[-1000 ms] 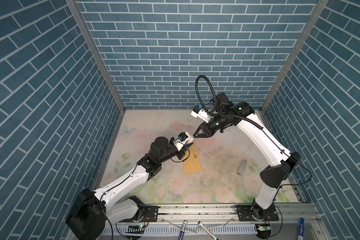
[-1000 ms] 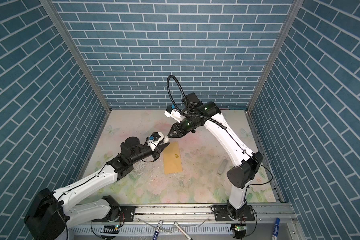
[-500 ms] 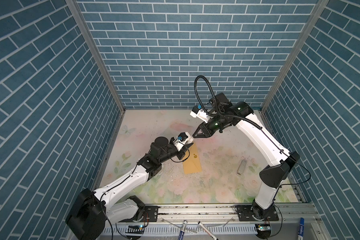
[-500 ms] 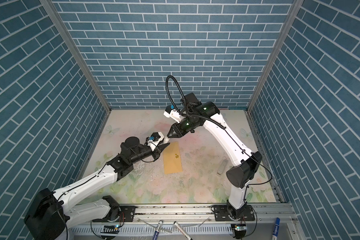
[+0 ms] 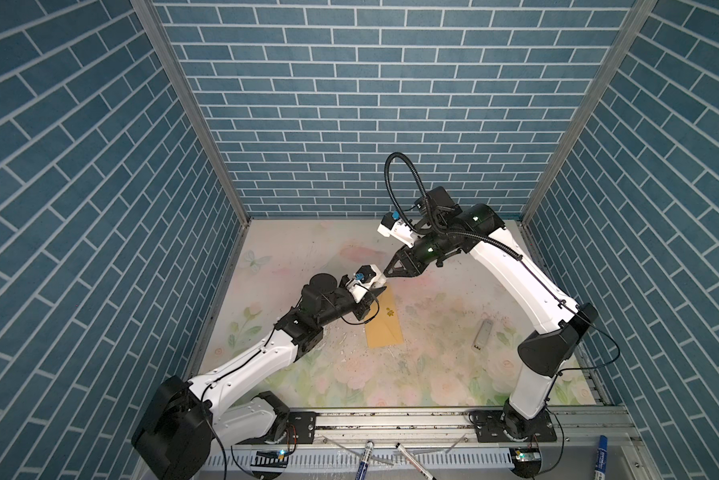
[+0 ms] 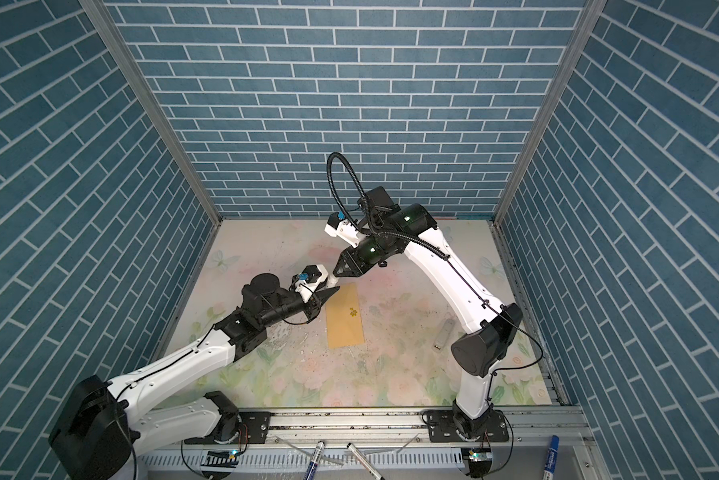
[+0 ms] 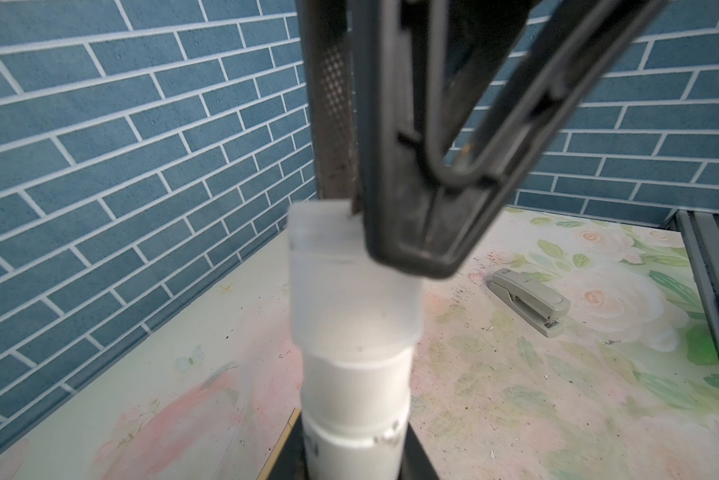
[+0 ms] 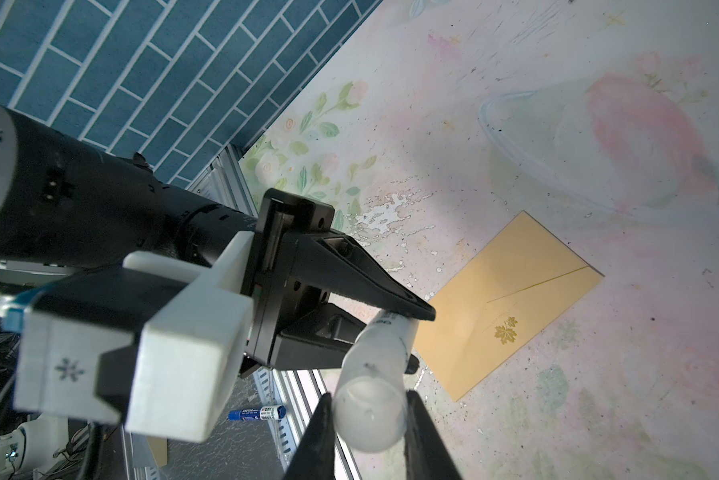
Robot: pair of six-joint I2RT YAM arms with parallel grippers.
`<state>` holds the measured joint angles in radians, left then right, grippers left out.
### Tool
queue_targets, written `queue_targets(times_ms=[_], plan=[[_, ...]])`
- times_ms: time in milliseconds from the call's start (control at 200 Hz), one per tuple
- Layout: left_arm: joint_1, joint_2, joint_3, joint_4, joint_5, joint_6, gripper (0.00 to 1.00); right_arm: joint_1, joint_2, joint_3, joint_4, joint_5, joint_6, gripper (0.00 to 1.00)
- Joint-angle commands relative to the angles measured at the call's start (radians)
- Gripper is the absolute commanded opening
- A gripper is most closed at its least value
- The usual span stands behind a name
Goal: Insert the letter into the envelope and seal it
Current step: 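Lower the clear cap onto the glue stick top with the right gripper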
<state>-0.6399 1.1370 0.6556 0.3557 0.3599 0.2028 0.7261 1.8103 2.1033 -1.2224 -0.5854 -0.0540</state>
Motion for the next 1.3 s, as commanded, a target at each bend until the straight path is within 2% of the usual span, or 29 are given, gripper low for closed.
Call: queue_targets(times_ms=[0,995,1295], plan=[[-0.003,0.003,-0.010,0.034,0.011,0.007,0.00,0.031,0.015,0.043,-0.034,-0.033,-0.056,0.18],[-0.003,0.004,-0.013,0.035,0.017,0.007,0.00,0.047,0.012,0.040,-0.037,-0.045,-0.075,0.31],[-0.003,0.003,-0.011,0.035,0.015,0.007,0.00,0.050,0.014,0.035,-0.045,-0.018,-0.081,0.29]])
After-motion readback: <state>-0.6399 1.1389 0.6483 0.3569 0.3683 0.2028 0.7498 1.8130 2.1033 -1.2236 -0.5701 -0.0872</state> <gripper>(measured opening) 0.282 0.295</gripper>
